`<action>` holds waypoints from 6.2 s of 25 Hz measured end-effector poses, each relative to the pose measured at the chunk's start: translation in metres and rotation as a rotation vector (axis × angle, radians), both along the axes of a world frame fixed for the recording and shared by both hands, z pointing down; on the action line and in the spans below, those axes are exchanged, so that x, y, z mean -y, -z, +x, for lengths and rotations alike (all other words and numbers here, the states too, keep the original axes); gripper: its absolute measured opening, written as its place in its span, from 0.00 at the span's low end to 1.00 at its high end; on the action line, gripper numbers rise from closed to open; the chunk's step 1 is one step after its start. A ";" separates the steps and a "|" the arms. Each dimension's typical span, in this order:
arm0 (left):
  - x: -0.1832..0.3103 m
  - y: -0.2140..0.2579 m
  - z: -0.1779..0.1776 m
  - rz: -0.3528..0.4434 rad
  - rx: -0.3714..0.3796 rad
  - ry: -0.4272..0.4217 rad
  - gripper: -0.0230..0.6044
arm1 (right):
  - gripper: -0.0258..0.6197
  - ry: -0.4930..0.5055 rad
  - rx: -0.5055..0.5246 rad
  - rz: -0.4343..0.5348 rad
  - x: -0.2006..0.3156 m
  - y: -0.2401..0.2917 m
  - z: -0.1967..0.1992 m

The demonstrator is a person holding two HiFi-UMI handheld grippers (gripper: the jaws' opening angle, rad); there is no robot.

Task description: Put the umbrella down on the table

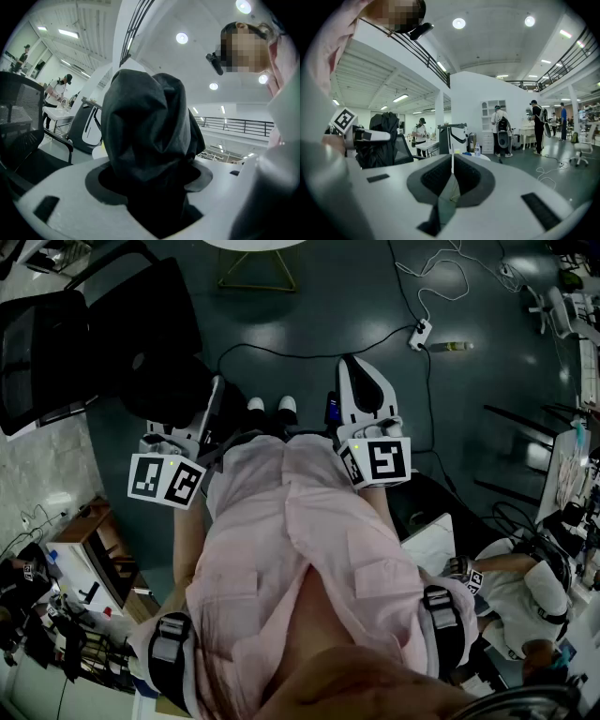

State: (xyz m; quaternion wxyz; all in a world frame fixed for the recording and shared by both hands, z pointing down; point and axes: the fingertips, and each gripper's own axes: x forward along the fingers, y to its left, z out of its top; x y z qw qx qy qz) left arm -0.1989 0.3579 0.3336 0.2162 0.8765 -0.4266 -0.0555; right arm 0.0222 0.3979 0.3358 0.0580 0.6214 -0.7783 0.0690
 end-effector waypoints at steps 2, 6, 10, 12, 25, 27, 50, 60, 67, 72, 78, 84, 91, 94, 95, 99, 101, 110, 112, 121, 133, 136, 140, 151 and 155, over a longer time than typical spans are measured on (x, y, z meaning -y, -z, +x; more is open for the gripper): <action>-0.002 -0.001 0.003 -0.003 -0.003 0.003 0.55 | 0.09 -0.002 0.001 0.002 -0.003 -0.001 0.004; -0.004 -0.001 0.012 -0.003 -0.008 0.009 0.55 | 0.09 0.000 0.005 0.002 -0.005 -0.004 0.014; -0.006 0.003 0.026 0.003 -0.008 0.021 0.55 | 0.09 -0.002 0.028 -0.003 -0.010 -0.006 0.031; -0.007 0.004 0.032 0.011 -0.010 0.032 0.55 | 0.09 0.004 0.028 -0.001 -0.013 -0.007 0.040; 0.014 0.000 0.035 0.015 -0.025 0.099 0.55 | 0.10 0.025 0.090 -0.044 0.004 -0.024 0.062; 0.026 -0.001 0.028 0.016 -0.030 0.098 0.55 | 0.10 0.024 0.087 -0.049 0.015 -0.026 0.055; 0.184 0.002 -0.015 0.019 -0.016 0.029 0.55 | 0.10 -0.040 0.075 -0.038 0.166 -0.009 0.004; 0.236 -0.002 -0.008 0.012 -0.017 0.080 0.55 | 0.10 0.015 0.083 -0.045 0.232 -0.014 0.013; 0.304 -0.002 0.014 0.011 -0.017 0.146 0.55 | 0.10 0.070 0.087 -0.063 0.309 -0.020 0.040; 0.345 0.007 0.045 0.020 -0.013 0.192 0.55 | 0.10 0.106 0.084 -0.052 0.359 -0.012 0.079; 0.392 0.007 0.067 0.032 -0.015 0.261 0.55 | 0.10 0.139 0.078 -0.050 0.414 -0.015 0.117; 0.422 0.005 0.080 0.027 -0.015 0.285 0.55 | 0.10 0.155 0.079 -0.076 0.446 -0.023 0.132; 0.454 -0.005 0.077 -0.009 0.014 0.279 0.55 | 0.10 0.168 0.081 -0.113 0.477 -0.030 0.123; 0.470 -0.007 0.072 -0.023 0.034 0.259 0.55 | 0.10 0.146 0.084 -0.119 0.494 -0.028 0.117; 0.476 -0.007 0.071 -0.027 0.041 0.249 0.55 | 0.10 0.138 0.084 -0.119 0.500 -0.026 0.115; 0.497 -0.008 0.067 -0.039 0.063 0.209 0.55 | 0.10 0.119 0.083 -0.116 0.519 -0.020 0.105; 0.507 -0.008 0.067 -0.039 0.073 0.191 0.55 | 0.10 0.109 0.082 -0.114 0.527 -0.018 0.101; 0.534 -0.022 0.066 -0.075 0.085 0.135 0.55 | 0.10 0.056 0.089 -0.136 0.545 -0.028 0.097; 0.534 -0.027 0.067 -0.088 0.100 0.128 0.55 | 0.10 0.050 0.095 -0.144 0.546 -0.030 0.099; 0.550 -0.060 0.084 -0.164 0.227 0.066 0.55 | 0.10 0.076 0.090 -0.146 0.566 -0.027 0.109; 0.604 -0.234 0.163 -0.435 0.519 -0.223 0.55 | 0.10 0.037 0.096 -0.195 0.577 -0.041 0.133; 0.605 -0.283 0.174 -0.524 0.594 -0.278 0.55 | 0.10 0.020 0.097 -0.211 0.577 -0.044 0.139; 0.604 -0.337 0.183 -0.621 0.712 -0.359 0.55 | 0.10 0.006 0.097 -0.230 0.580 -0.049 0.146; 0.600 -0.399 0.199 -0.797 0.825 -0.456 0.55 | 0.10 0.015 0.101 -0.261 0.587 -0.059 0.146; 0.600 -0.402 0.197 -0.796 0.849 -0.444 0.56 | 0.10 0.015 0.102 -0.264 0.588 -0.059 0.145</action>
